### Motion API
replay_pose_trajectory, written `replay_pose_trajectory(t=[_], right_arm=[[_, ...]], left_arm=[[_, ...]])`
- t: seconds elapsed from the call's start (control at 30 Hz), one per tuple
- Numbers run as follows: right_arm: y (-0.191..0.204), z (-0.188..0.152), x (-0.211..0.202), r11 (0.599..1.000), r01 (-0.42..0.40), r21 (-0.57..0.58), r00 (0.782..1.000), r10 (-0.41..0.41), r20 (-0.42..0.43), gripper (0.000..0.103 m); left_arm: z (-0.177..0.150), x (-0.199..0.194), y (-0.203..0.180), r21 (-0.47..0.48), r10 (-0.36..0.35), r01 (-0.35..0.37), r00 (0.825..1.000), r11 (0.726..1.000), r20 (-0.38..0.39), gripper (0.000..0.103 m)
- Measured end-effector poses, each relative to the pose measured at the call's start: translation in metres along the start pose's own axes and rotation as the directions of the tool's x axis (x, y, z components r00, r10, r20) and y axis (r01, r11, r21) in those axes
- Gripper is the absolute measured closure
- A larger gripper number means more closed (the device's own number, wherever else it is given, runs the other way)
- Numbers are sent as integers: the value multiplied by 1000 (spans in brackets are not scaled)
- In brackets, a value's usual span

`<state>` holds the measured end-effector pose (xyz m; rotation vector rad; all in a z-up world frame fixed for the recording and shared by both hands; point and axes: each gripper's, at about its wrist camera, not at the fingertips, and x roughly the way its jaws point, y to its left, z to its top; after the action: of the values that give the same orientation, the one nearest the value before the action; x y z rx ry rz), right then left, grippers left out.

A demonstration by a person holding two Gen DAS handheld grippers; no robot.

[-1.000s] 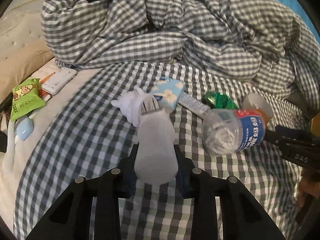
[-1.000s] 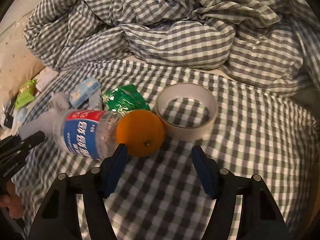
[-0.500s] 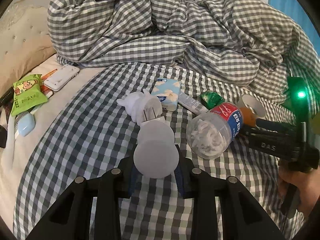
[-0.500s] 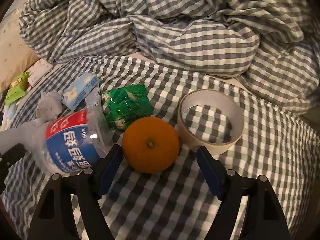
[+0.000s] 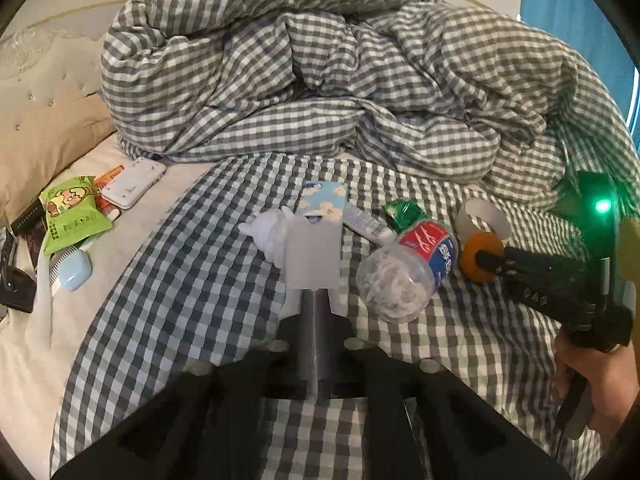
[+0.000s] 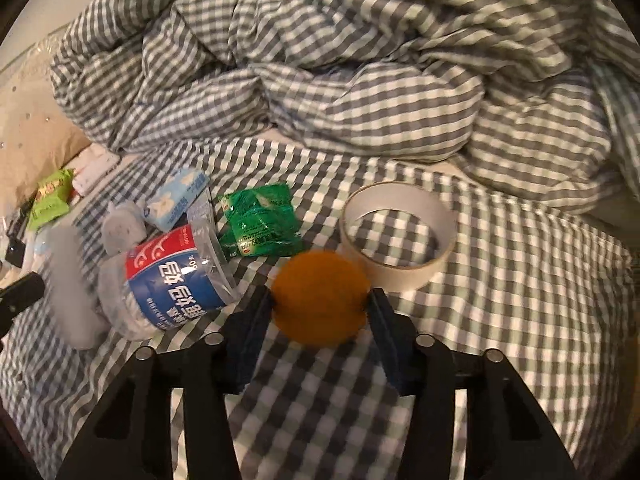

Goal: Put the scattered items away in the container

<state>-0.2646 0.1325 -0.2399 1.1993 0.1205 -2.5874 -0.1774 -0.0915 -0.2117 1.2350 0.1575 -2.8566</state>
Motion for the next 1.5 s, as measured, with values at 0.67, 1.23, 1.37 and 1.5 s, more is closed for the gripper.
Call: replay_pose_trajectory(t=[0.67, 1.23, 1.37, 1.5], right_arm=[[-9, -13, -19, 999, -43, 19, 998, 42, 44, 29], [-2, -11, 18, 998, -35, -48, 999, 34, -20, 29], [-3, -11, 20, 998, -37, -41, 999, 37, -20, 29], [1, -10, 21, 998, -41, -44, 999, 40, -19, 29]], left_arm=[[-2, 29, -12, 24, -14, 14, 1000, 1000, -3, 16], [-16, 80, -9, -17, -1, -1, 995, 1000, -98, 53], [-17, 79, -10, -8, 3, -4, 996, 1000, -90, 54], [-15, 71, -6, -15, 7, -8, 998, 1000, -66, 54]])
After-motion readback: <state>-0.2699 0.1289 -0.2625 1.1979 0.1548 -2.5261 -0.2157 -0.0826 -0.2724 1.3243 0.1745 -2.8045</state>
